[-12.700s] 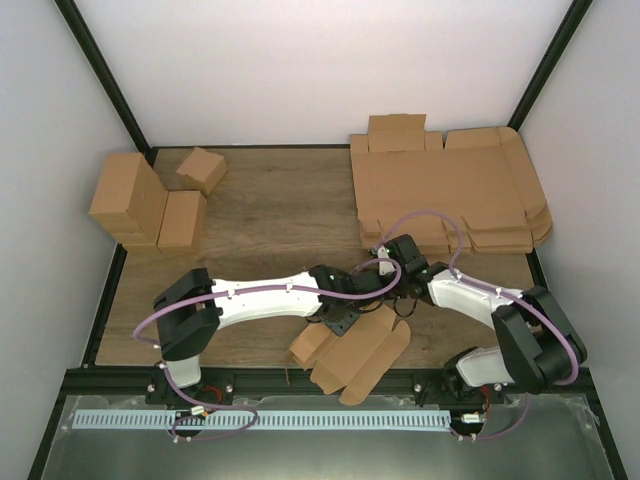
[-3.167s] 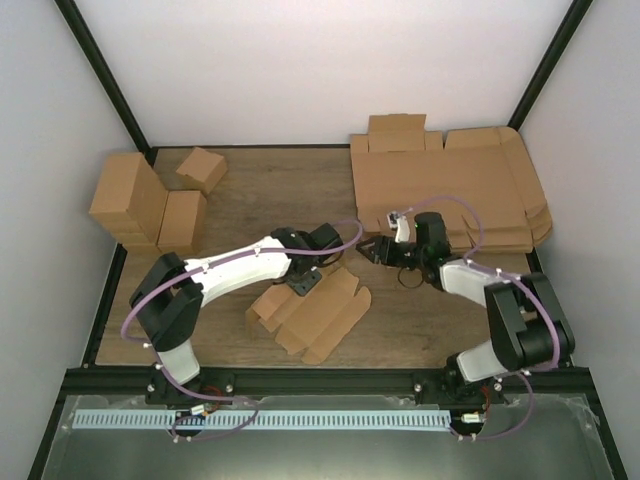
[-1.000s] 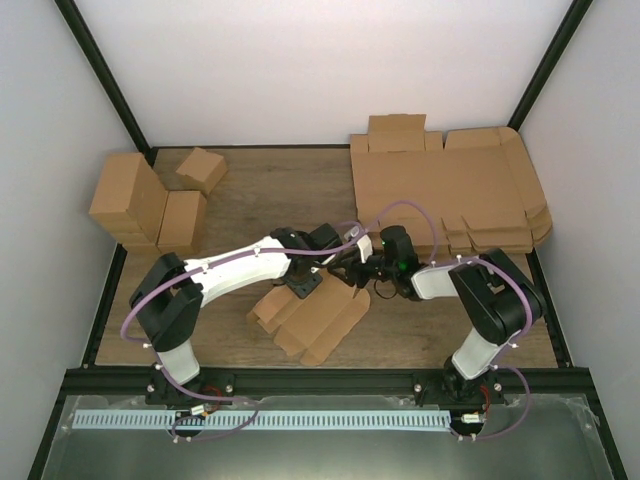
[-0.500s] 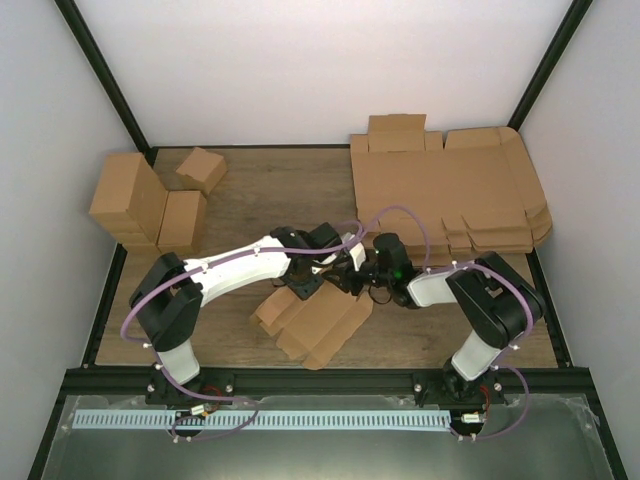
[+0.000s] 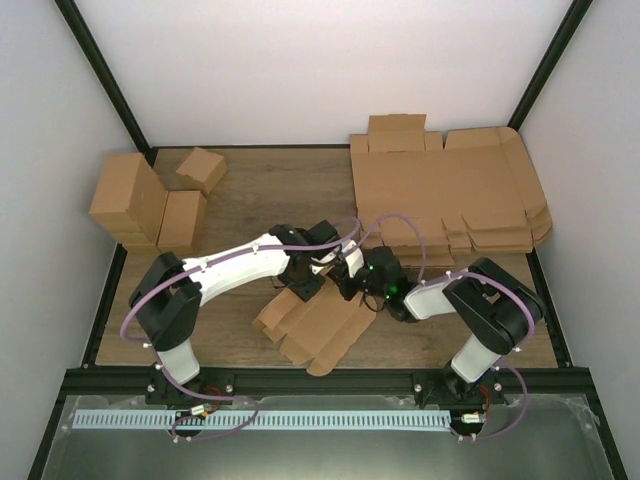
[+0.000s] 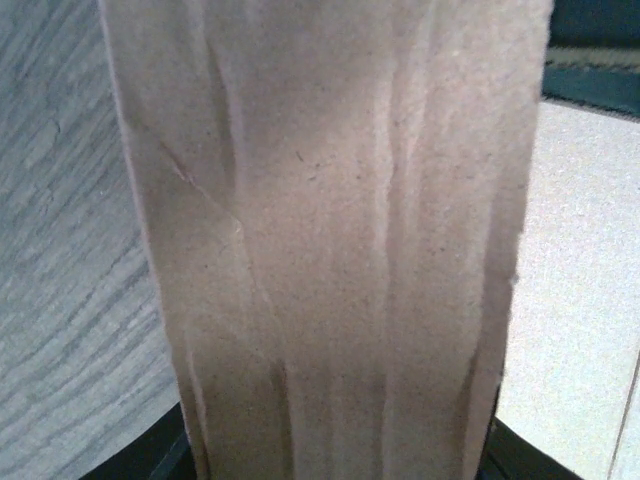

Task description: Fold the paper box

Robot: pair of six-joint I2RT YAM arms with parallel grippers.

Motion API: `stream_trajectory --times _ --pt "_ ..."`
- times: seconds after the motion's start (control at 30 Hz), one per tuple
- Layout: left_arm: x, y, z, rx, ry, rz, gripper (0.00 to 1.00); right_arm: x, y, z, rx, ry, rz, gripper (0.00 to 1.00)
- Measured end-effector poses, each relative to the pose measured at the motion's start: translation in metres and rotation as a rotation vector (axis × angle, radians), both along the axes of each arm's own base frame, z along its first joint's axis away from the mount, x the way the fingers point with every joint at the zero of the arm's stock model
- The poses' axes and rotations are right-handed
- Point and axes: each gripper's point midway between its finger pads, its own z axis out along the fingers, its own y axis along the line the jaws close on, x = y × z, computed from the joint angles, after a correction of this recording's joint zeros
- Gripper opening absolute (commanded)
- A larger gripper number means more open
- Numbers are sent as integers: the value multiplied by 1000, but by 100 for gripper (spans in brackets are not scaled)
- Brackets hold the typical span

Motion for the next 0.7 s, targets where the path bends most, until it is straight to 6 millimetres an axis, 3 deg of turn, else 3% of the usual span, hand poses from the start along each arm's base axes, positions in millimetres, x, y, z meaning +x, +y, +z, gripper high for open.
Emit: stream_trajectory --times 0.13,0.27,0.33,0.4,0.5,0.6,0.7 --pt "-2 2 -1 -12 31 25 44 -1 4 -1 -18 -33 -62 1" --pt "-2 2 -1 -27 50 41 44 0 5 -1 -20 -43 -111 1" --pt "-2 1 0 -37 56 44 44 1 3 -2 -16 -42 -138 21" --pt "-3 0 0 -51 68 54 44 2 3 -1 -16 -50 -157 28" --pt "-3 -4 0 -79 81 66 44 4 3 0 -5 -54 -177 26" --pt "-2 -5 1 -87 87 75 44 6 3 0 -1 -63 -187 12" --pt "-2 -4 1 -87 88 77 44 7 3 0 0 -64 -191 17"
